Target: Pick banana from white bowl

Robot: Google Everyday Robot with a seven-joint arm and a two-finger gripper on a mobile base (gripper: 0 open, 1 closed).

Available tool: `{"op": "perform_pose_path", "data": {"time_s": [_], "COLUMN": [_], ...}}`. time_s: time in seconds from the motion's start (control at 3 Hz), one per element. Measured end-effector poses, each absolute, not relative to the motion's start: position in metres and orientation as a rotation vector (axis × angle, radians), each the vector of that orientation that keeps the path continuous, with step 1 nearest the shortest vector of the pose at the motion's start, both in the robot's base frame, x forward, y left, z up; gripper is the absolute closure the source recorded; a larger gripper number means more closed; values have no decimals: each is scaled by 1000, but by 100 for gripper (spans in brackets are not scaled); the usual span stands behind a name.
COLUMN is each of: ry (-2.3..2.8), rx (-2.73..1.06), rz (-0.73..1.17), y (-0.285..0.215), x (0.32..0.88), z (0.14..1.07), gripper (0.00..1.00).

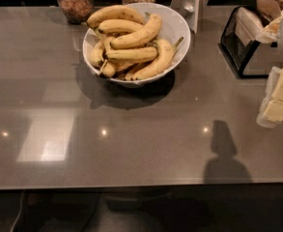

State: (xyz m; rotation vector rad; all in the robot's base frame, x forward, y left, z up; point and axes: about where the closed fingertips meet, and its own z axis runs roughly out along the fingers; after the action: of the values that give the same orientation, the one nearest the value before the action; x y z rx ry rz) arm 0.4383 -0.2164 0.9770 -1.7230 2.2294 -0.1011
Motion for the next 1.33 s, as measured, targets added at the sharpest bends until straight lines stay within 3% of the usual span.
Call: {"op": "perform_pose_path", "data": {"time_s": [0.67,1.33], "ry": [2055,1526], "rx": [-1786,-2061], "rz": [-109,-40], "y": [-194,-101], "x": [458,533], "z": [982,990], "gripper": [0,0]}}
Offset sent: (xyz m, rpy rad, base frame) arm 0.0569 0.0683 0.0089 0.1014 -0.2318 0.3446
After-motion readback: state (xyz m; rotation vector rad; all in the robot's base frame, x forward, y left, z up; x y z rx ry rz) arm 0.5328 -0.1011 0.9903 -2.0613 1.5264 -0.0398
